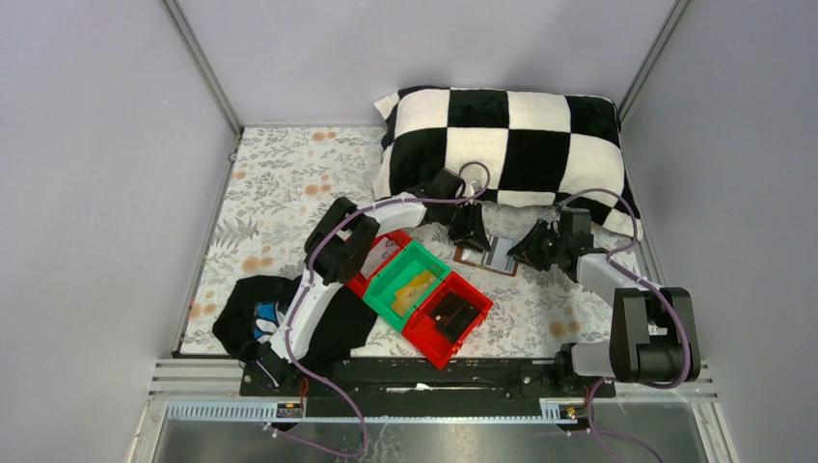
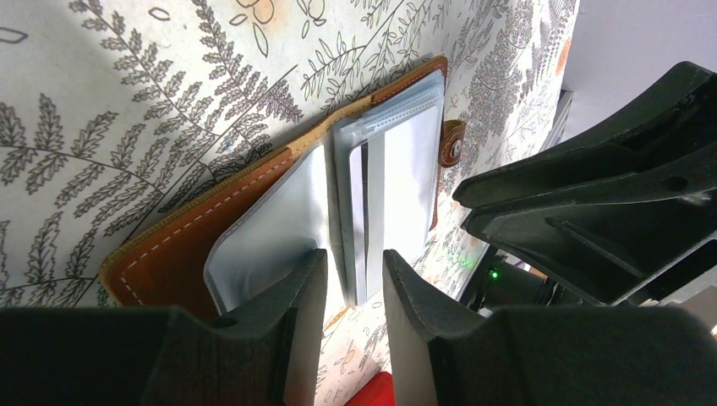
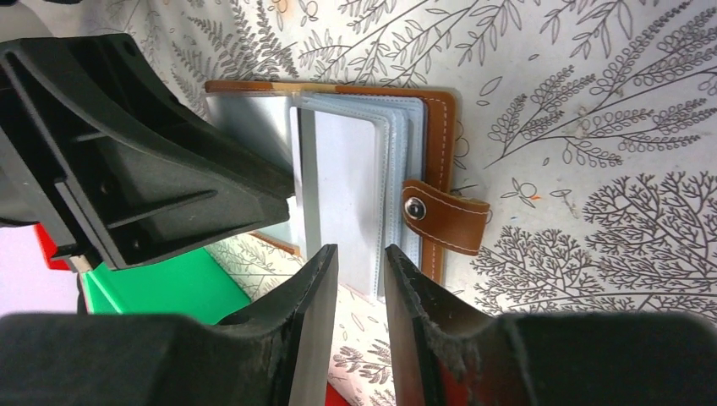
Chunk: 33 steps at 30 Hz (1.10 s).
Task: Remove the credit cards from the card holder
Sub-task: Remove the credit card from the card holder.
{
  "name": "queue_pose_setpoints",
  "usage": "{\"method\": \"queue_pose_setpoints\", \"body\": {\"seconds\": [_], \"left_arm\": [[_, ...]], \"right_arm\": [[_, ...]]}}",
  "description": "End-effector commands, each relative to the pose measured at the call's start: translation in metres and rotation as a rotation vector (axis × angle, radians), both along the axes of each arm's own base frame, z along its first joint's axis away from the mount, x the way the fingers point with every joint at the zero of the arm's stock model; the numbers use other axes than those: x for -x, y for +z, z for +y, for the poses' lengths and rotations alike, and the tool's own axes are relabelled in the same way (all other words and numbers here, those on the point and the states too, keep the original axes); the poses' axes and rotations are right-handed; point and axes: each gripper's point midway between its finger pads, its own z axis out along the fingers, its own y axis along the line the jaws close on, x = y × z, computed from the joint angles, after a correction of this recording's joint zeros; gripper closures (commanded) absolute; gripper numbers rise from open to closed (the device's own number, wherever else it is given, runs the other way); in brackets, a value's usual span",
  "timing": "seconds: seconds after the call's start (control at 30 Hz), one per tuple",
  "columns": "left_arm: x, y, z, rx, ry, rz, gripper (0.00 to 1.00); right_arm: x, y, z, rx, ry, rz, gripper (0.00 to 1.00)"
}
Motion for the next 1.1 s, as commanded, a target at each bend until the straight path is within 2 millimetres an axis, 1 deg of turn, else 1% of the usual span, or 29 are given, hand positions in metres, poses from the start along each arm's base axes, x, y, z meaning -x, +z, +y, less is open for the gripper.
{"method": "queue_pose_setpoints", "body": {"seconds": [0.0, 0.17, 0.5, 0.83, 1.07], "left_arm": [[-0.009, -0.002, 0.017, -0.046, 0.046, 0.000, 0.64], [-0.009, -0.002, 0.017, -0.044, 0.048, 0.002, 0.64], [-0.010, 0.000, 0.016, -0.036, 0.047, 0.003, 0.64], [-0.010, 0.000, 0.013, -0.028, 0.041, 0.007, 0.64], [-0.010, -0.002, 0.014, -0.029, 0.038, 0.011, 0.65]], "right_arm": [[-0.008, 0.016, 0.007, -0.033, 0.015, -0.069, 0.65], [-0.009, 0.017, 0.007, -0.039, 0.013, -0.078, 0.65], [-0.009, 0.003, 0.018, -0.098, 0.041, -0.036, 0.65], [-0.005, -0.015, 0.017, -0.098, 0.036, 0.007, 0.65], [-0.006, -0.021, 0.018, -0.104, 0.037, 0.024, 0.66]]}}
